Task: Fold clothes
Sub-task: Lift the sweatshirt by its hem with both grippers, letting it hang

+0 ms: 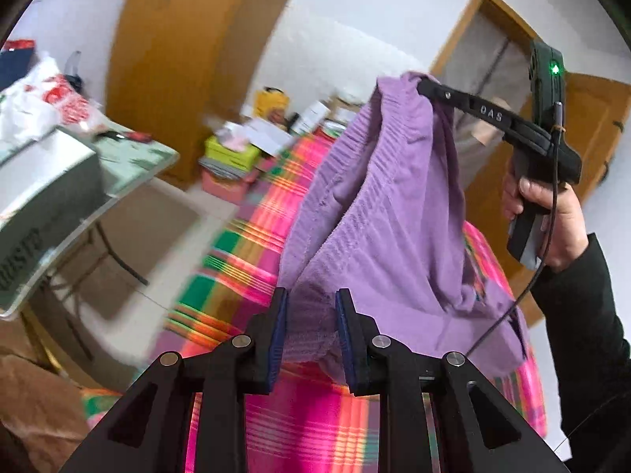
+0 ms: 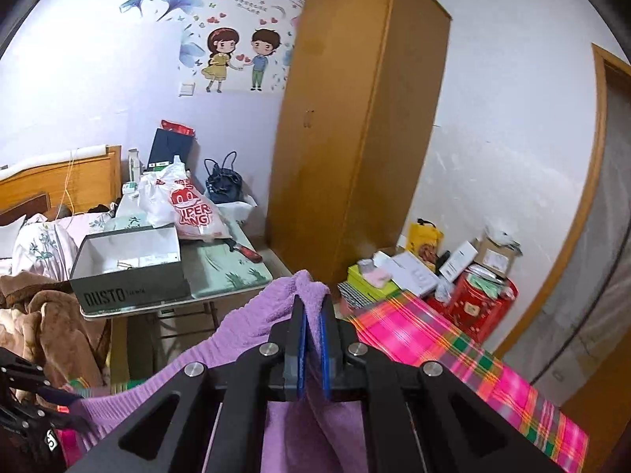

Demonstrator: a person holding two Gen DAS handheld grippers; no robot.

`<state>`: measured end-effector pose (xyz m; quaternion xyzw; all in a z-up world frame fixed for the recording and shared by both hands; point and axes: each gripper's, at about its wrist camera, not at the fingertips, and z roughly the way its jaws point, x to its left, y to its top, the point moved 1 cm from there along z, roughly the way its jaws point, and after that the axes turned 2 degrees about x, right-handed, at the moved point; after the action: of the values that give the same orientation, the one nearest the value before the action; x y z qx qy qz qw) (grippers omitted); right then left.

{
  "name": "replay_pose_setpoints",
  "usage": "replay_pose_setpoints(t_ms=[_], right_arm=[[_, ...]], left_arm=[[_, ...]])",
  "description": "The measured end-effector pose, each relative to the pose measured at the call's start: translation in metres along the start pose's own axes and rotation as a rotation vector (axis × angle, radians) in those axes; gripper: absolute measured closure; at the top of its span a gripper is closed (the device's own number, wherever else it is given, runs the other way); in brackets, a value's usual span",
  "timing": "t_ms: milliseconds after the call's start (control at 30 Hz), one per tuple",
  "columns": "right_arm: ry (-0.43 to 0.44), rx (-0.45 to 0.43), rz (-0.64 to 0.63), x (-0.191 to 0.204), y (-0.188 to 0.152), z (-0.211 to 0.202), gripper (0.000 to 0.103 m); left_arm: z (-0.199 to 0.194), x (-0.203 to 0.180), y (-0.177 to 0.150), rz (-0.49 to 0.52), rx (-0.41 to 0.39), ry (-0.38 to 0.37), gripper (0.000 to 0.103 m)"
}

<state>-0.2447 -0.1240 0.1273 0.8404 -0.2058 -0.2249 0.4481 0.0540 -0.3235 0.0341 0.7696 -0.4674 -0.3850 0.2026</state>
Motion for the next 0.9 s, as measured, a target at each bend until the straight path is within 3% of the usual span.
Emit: replay_pose_setpoints(t_ms=[133,267,333,467,567,900], right_arm=[[0.01,0.048,-0.011,0.015,0.002,0.043,0.097],[0.001,0.206,-0.01,0.024,-0.022,0.104,0.093],[0.0,0.265,0.022,0.021,-0.039,0.12,0.088],[0.022,0.284,0.07,0.004,-0.062,0.118,0.074],[0.07,0.297,0.115,-0.012,-0.072,0.114,0.069],[0.16,0.332,0.083,-0.001,-0.072,0.138,0.064]], left_arm=[[0.018,0.025,0.002,-0.021,0.055,0.045,0.078],[0.052,0.048,-0.011,-0.066,0.178,0.075,0.078],[0.055,0.057,-0.019,-0.101,0.191,0.058,0.076],[0.041,0.071,-0.029,-0.145,0.168,0.013,0.07],[0.038,0.07,-0.031,-0.16,0.159,0.021,0.066],[0.031,0.075,-0.05,-0.239,0.194,-0.014,0.066]])
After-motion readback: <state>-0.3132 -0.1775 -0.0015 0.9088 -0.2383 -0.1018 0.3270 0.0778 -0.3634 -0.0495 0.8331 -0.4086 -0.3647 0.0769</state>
